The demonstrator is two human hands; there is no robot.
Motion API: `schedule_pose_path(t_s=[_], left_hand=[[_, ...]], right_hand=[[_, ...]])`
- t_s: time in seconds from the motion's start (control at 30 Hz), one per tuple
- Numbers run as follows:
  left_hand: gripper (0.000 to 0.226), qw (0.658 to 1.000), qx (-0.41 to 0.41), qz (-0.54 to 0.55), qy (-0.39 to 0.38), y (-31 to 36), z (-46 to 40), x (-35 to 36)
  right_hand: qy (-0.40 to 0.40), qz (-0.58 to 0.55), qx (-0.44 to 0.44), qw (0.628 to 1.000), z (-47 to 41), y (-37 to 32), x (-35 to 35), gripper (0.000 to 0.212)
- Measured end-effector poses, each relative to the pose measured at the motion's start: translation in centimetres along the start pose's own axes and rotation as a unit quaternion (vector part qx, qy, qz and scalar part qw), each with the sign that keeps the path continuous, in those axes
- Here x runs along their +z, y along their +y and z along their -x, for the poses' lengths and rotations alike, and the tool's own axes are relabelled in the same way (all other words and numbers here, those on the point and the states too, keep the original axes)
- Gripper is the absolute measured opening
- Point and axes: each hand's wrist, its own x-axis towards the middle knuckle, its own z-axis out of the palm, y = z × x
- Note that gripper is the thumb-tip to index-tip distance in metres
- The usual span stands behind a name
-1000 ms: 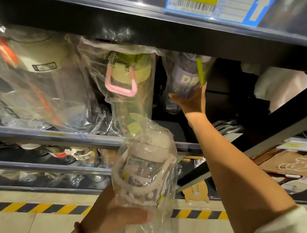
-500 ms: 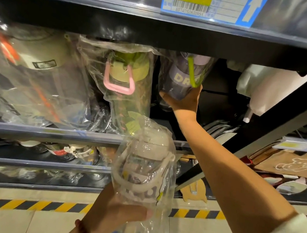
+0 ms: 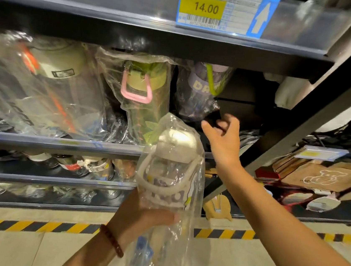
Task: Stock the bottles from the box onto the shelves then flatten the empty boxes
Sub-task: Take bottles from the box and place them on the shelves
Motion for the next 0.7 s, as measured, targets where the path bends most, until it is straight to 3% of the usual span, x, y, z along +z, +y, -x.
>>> schedule_pose_path(t_s=[0.13,0.23,0.33,0.4,0.5,0.6,0.63,0.7], left_hand=[[0.04,0.991,0.098,0.091,0.028,2.4,1.0,1.2],[0.042,0.985,0.122,0.118,0.022,4.3,0.8,1.8],[0.047,0.989,0.134,0.062,0.014,6.0,0.3,2.3],[0.047,0.991,0.134,-0.009,0.01,6.5,-0.8,2.4],[0.071,0.983,0.119,-0.14,0.009,7.6,-2.0,2.7],[0.051,0.986,0.148,-0.057,-0.051,7.9,-1.0,2.6],[0.054,0.988,0.141,-0.035,-0.042,7.8,-0.2,2.3],[0.066,0.99,0.103,-0.064,0.071,6.8,1.0,1.0]], right_hand=[[-0.088,-0.005,0.042,0.995,6.0,-1.8,-2.6,0.02],[-0.191,0.0,0.081,0.978,8.7,-3.5,-4.0,0.024],[-0.261,-0.053,0.018,0.964,10.6,-4.7,-5.1,0.029],[-0.254,-0.059,-0.018,0.965,10.8,-5.3,-5.5,0.035],[-0.183,-0.071,-0.025,0.98,10.0,-4.9,-5.5,0.042],[-0.147,-0.062,-0.051,0.986,9.5,-4.5,-5.4,0.048],[-0.136,-0.053,-0.065,0.987,9.4,-4.6,-5.4,0.053],[-0.097,-0.034,-0.081,0.991,8.7,-4.7,-5.3,0.059]])
